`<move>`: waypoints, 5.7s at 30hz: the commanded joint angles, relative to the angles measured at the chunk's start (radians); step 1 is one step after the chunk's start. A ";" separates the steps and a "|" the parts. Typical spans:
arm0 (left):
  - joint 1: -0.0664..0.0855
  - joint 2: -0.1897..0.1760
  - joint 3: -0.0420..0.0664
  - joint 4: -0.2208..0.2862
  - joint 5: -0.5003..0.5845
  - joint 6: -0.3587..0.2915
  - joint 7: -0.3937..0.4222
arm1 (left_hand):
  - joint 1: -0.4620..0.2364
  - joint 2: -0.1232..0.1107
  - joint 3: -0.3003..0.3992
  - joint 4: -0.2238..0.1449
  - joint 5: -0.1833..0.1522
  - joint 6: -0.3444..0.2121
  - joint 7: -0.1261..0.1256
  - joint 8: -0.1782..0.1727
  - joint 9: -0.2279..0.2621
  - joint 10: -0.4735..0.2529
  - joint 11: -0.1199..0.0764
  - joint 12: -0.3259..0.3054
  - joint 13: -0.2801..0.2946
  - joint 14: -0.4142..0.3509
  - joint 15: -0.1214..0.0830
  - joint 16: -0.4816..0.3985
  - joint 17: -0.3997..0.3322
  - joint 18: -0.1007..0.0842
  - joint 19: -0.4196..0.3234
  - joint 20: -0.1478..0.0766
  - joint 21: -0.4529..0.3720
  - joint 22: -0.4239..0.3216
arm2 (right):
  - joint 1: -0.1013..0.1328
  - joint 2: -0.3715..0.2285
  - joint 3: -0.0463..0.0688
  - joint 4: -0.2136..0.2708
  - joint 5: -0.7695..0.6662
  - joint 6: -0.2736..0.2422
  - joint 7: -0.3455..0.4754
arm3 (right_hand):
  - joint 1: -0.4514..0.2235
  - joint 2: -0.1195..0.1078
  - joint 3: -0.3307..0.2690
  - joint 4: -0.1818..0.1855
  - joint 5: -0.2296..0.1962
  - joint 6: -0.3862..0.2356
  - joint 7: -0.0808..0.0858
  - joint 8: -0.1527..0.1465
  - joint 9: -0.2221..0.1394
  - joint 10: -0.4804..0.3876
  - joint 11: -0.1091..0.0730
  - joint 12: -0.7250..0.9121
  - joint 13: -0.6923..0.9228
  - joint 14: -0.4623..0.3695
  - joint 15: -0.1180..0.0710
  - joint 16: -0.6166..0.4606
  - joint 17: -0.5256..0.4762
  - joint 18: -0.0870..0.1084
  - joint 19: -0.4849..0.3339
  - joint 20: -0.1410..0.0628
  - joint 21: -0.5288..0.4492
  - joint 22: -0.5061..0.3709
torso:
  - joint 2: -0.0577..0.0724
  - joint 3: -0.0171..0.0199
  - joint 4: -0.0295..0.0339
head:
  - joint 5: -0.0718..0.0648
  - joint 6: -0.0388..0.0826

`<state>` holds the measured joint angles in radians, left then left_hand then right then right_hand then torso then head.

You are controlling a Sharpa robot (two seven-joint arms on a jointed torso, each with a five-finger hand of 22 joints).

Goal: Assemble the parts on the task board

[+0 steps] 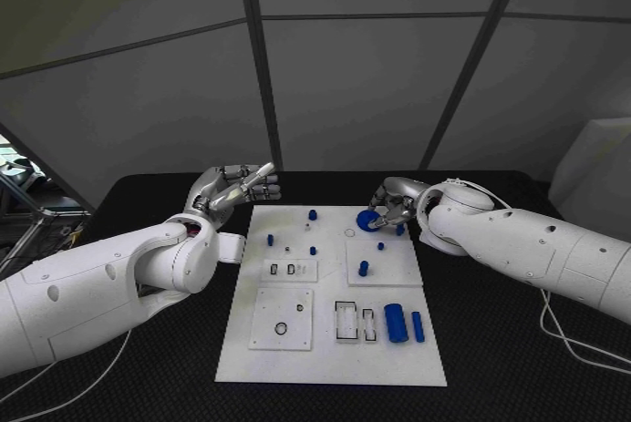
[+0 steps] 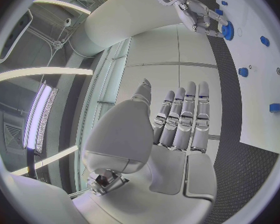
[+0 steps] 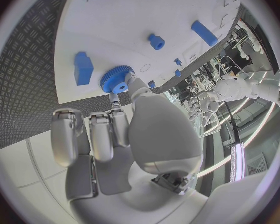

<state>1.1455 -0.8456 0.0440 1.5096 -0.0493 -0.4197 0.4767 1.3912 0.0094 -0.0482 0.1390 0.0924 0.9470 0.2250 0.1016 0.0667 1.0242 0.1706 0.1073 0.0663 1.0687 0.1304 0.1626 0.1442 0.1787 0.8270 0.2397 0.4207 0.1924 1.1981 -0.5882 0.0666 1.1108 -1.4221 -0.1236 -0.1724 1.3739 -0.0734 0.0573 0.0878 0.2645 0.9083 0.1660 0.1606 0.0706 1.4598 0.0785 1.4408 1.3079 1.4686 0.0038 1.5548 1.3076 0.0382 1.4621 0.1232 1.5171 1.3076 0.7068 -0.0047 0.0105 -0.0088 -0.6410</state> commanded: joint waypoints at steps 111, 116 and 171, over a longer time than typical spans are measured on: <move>0.003 0.008 0.001 -0.013 -0.009 0.020 -0.016 | 0.007 0.007 -0.002 -0.009 -0.002 0.002 0.003 -0.008 -0.001 -0.001 0.006 -0.009 -0.001 0.002 0.001 -0.009 0.004 0.003 -0.006 0.003 0.005 0.000 | -0.028 0.232 -0.036 -0.009 -0.226 -0.068 -0.010 | -0.237 0.032 0.092 0.096 0.038 0.020 0.005 -0.081 0.004 0.030 0.010 0.026 0.158 0.100 0.015 0.013 0.255 -0.023 0.058 0.008 0.027 0.202 | 0.000 0.0035 -0.0010 | 0.026 -0.016; 0.003 0.006 0.001 -0.013 -0.009 0.021 -0.016 | 0.007 0.007 -0.002 -0.009 -0.002 0.002 0.003 -0.008 -0.001 -0.001 0.006 -0.009 -0.001 0.002 0.001 -0.009 0.004 0.003 -0.006 0.003 0.005 0.000 | -0.029 0.209 -0.036 0.009 -0.207 -0.195 0.006 | -0.229 0.020 0.088 0.088 0.022 0.009 0.009 -0.090 0.000 0.031 0.012 0.028 0.160 0.101 0.016 0.013 0.256 -0.023 0.059 0.008 0.027 0.203 | 0.000 0.0050 -0.0015 | 0.029 -0.014; -0.003 0.014 0.001 -0.049 -0.009 0.028 -0.015 | 0.009 0.008 -0.002 -0.012 -0.001 0.001 0.003 -0.010 -0.001 -0.002 0.007 -0.011 -0.001 0.002 0.002 -0.011 0.005 0.003 -0.007 0.003 0.005 0.000 | -0.047 -0.184 -0.021 0.073 0.190 -0.111 0.307 | 0.000 -0.020 0.104 -0.067 -0.035 0.058 -0.003 -0.076 0.005 -0.003 0.000 -0.015 0.122 0.089 0.006 -0.007 0.204 -0.008 0.006 0.000 -0.006 0.140 | -0.011 0.0126 -0.0383 | 0.022 -0.006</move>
<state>1.1413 -0.8324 0.0436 1.4604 -0.0536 -0.4020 0.4570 1.3951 0.0132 -0.0508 0.1307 0.0924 0.9470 0.2250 0.0985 0.0667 1.0242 0.1706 0.1029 0.0663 1.0687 0.1304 0.1548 0.1481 0.1787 0.8270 0.2397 0.4207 0.1923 1.1505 -0.7748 0.0445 1.1867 -1.2232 -0.2617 0.1245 1.3718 -0.0993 0.1618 0.0275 0.2261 0.9587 0.1616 0.0805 0.0739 1.4594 0.0858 1.4251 1.3075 1.4648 0.0142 1.5509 1.3073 0.0229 1.4637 0.1286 1.5132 1.3073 0.6961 0.0072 -0.0267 0.0122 -0.6456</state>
